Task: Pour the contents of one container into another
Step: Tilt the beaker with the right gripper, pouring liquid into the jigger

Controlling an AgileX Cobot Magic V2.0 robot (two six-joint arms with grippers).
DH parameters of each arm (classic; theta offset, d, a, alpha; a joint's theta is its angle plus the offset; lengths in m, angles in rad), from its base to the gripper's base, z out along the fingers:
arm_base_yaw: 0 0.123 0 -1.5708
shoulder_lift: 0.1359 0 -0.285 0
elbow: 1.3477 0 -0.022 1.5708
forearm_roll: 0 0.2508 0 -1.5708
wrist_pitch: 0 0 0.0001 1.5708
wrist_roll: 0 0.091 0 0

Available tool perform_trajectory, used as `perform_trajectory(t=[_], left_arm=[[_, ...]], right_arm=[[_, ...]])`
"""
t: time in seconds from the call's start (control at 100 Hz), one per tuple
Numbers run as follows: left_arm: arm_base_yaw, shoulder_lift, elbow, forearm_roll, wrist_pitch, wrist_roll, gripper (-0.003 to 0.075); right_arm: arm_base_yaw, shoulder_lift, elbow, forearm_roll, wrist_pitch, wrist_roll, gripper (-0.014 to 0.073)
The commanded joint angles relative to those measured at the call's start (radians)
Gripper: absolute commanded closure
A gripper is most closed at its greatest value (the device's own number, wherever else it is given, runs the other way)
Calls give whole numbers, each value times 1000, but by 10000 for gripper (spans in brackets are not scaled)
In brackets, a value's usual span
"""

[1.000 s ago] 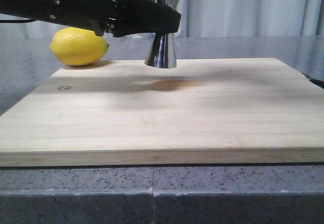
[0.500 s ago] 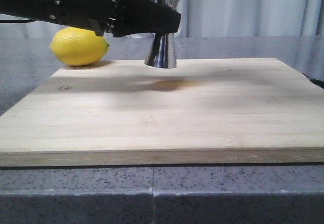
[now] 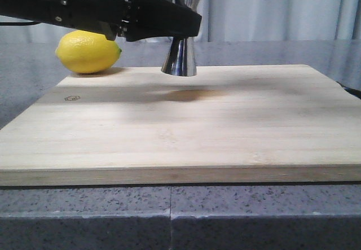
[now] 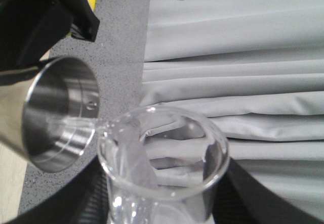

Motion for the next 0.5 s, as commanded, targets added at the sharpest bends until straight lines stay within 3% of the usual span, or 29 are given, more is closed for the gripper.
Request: perform_trajectory(t=[0.0,0.49], left_arm=[[-4,-55,-29,-75,92,-8,739],[-4,-55,-29,-75,92,-8,739]], right_arm=[[-2,-40,-37,-10,-14,-5,389],[-2,-40,-37,-43,-14,-5,389]])
